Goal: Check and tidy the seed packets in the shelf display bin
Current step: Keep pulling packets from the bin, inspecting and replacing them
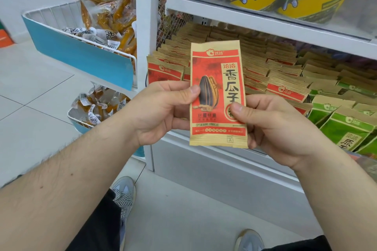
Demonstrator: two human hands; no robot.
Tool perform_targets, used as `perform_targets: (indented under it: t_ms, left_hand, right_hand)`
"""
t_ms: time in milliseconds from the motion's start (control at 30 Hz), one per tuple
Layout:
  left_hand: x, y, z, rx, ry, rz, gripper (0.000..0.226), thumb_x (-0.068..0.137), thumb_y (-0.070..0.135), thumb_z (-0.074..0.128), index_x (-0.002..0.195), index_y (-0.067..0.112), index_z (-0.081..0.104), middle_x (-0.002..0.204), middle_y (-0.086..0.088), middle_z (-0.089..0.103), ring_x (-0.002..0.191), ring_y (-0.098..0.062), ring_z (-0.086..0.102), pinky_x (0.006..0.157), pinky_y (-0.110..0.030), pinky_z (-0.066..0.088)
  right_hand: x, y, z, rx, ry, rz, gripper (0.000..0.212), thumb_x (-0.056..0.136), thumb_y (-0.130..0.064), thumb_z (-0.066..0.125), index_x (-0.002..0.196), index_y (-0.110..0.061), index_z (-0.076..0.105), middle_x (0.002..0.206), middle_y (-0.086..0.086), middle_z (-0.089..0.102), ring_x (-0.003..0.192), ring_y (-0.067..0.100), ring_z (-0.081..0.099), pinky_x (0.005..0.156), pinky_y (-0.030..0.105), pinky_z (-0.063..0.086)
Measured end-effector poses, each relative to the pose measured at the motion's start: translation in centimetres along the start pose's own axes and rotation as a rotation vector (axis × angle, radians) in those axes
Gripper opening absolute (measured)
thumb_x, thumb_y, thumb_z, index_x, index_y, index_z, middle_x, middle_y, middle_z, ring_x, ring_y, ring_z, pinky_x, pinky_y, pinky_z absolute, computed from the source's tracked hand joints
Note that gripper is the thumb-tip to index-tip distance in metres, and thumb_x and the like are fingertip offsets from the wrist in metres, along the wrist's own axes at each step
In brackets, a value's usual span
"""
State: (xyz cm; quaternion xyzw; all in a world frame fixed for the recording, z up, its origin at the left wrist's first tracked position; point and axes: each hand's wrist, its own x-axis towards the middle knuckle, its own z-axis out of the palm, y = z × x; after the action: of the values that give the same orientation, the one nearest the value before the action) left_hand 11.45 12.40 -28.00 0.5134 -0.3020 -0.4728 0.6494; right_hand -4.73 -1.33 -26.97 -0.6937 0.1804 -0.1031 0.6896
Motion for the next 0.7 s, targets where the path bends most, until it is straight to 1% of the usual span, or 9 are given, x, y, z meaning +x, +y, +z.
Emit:
perform_targets:
  t_ms: [133, 300, 400, 433, 467, 500, 567, 633, 700]
  left_hand:
    - [0.1, -0.3, -0.7, 0.038, -0.027, 0.071, 0.024, 0.083, 0.017, 0.07, 0.106, 0.012, 0.072, 0.099, -0.014, 0.074, 0.082, -0.026, 0.072, 0.064, -0.038, 0.06]
    - [0.2, -0.5, -1.1, 0.025, -0.048, 0.095, 0.027, 0.079, 0.016, 0.062, 0.104, 0.014, 0.075, 0.102, -0.015, 0.073, 0.086, -0.028, 0.072, 0.065, -0.038, 0.06]
    - [0.2, -0.5, -1.2, 0.047, -0.064, 0.119, 0.026, 0.081, 0.017, 0.064, 0.104, 0.017, 0.075, 0.104, -0.015, 0.073, 0.087, -0.028, 0.072, 0.066, -0.04, 0.06]
    - [0.2, -0.5, -1.2, 0.059, -0.069, 0.132, 0.024, 0.082, 0.019, 0.068, 0.106, 0.017, 0.074, 0.105, -0.015, 0.073, 0.088, -0.029, 0.071, 0.068, -0.042, 0.06]
    - [0.1, -0.3, -1.1, 0.058, -0.076, 0.14, 0.026, 0.084, 0.026, 0.071, 0.108, 0.015, 0.073, 0.106, -0.015, 0.072, 0.089, -0.029, 0.07, 0.069, -0.043, 0.06]
    - [0.1, -0.2, -0.9, 0.051, -0.073, 0.152, 0.037, 0.084, 0.037, 0.068, 0.111, 0.012, 0.07, 0.106, -0.015, 0.071, 0.09, -0.029, 0.068, 0.07, -0.042, 0.06]
    - [0.4, -0.3, -0.5, 0.012, -0.026, 0.175, 0.058, 0.084, 0.051, 0.055, 0.116, 0.003, 0.063, 0.102, -0.016, 0.068, 0.087, -0.027, 0.066, 0.071, -0.038, 0.059]
    - [0.6, -0.6, 0.0, -0.036, 0.04, 0.183, 0.049, 0.088, 0.044, 0.053, 0.11, 0.001, 0.059, 0.093, -0.011, 0.067, 0.073, -0.019, 0.064, 0.067, -0.032, 0.058]
    - [0.6, -1.2, 0.4, -0.077, 0.014, 0.147, 0.033, 0.09, 0.034, 0.058, 0.105, 0.004, 0.059, 0.083, -0.004, 0.066, 0.057, -0.012, 0.055, 0.058, -0.023, 0.052]
  right_hand:
    - [-0.1, 0.3, 0.0, -0.143, 0.063, -0.102, 0.023, 0.073, -0.028, 0.07, 0.091, -0.014, 0.077, 0.075, 0.018, 0.071, 0.051, 0.022, 0.053, 0.042, 0.023, 0.041]
    - [-0.1, 0.4, -0.1, -0.174, 0.086, -0.126, 0.023, 0.072, -0.028, 0.071, 0.093, -0.018, 0.077, 0.083, 0.021, 0.072, 0.059, 0.03, 0.056, 0.047, 0.029, 0.044]
    - [-0.1, 0.5, 0.3, -0.152, 0.115, -0.131, 0.024, 0.076, -0.024, 0.074, 0.098, -0.016, 0.076, 0.09, 0.02, 0.073, 0.074, 0.052, 0.062, 0.061, 0.056, 0.051]
    - [0.0, 0.6, 0.6, -0.113, 0.127, -0.123, 0.025, 0.078, -0.022, 0.074, 0.101, -0.013, 0.074, 0.093, 0.018, 0.074, 0.081, 0.051, 0.065, 0.066, 0.058, 0.053]
    - [0.1, 0.7, 1.0, -0.042, 0.134, -0.106, 0.026, 0.08, -0.022, 0.071, 0.104, -0.01, 0.072, 0.094, 0.015, 0.075, 0.083, 0.042, 0.069, 0.068, 0.053, 0.056]
    - [0.2, 0.7, 1.4, 0.062, 0.123, -0.089, 0.026, 0.083, -0.023, 0.066, 0.105, -0.009, 0.07, 0.095, 0.014, 0.075, 0.083, 0.034, 0.072, 0.07, 0.046, 0.057]
    - [0.4, 0.7, 2.4, 0.358, 0.08, -0.01, 0.027, 0.085, -0.023, 0.055, 0.098, -0.008, 0.072, 0.084, 0.01, 0.074, 0.07, 0.024, 0.07, 0.062, 0.035, 0.056]
    - [0.4, 1.0, 3.6, 0.613, -0.013, 0.112, 0.029, 0.082, -0.024, 0.047, 0.08, -0.007, 0.071, 0.056, 0.005, 0.057, 0.047, 0.018, 0.052, 0.05, 0.028, 0.042]
    - [1.1, 2.2, 4.7, 0.759, -0.209, 0.207, 0.03, 0.079, -0.027, 0.049, 0.084, -0.003, 0.067, 0.051, 0.0, 0.038, 0.046, 0.014, 0.033, 0.049, 0.027, 0.031]
